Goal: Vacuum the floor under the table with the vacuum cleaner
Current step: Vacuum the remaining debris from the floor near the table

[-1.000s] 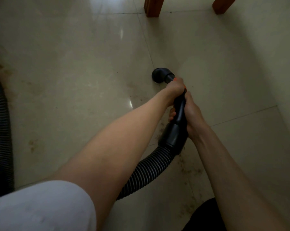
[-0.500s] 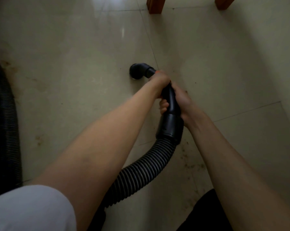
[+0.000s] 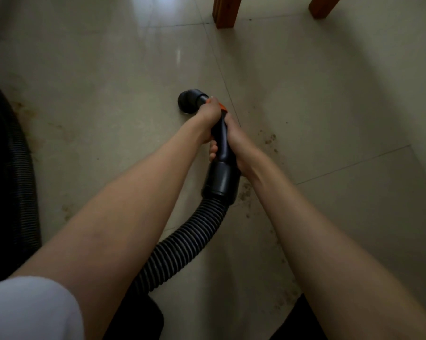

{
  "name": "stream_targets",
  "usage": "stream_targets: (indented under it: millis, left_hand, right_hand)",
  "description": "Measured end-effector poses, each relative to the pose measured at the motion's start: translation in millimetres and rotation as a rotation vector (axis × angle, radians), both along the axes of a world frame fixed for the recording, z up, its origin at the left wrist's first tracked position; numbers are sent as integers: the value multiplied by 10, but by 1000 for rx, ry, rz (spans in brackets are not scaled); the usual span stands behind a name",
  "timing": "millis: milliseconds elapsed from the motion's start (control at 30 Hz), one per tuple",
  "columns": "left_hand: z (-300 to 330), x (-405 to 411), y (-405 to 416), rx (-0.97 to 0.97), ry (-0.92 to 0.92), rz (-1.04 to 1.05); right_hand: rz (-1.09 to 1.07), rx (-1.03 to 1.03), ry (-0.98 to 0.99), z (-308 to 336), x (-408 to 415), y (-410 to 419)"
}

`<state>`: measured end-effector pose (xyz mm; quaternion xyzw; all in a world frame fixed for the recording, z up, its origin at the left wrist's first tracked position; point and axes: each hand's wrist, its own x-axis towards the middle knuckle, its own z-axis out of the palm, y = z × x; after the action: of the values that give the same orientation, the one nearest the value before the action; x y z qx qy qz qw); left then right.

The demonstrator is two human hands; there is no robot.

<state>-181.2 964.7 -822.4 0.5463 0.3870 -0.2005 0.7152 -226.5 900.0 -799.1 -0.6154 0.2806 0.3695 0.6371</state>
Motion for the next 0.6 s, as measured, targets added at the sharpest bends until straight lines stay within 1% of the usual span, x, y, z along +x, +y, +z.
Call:
stream_targets:
  millis: [267, 433, 600]
  left_hand:
    - [11, -294, -613, -30, 26, -190]
    - [113, -317, -829, -83, 41, -250]
    - [132, -280, -1008, -122, 19, -279]
  right_hand:
    - [-168, -52, 33, -40, -411, -560]
    - [-245, -92, -9, 92, -461, -722]
    - [-330, -101, -31, 179, -468, -860]
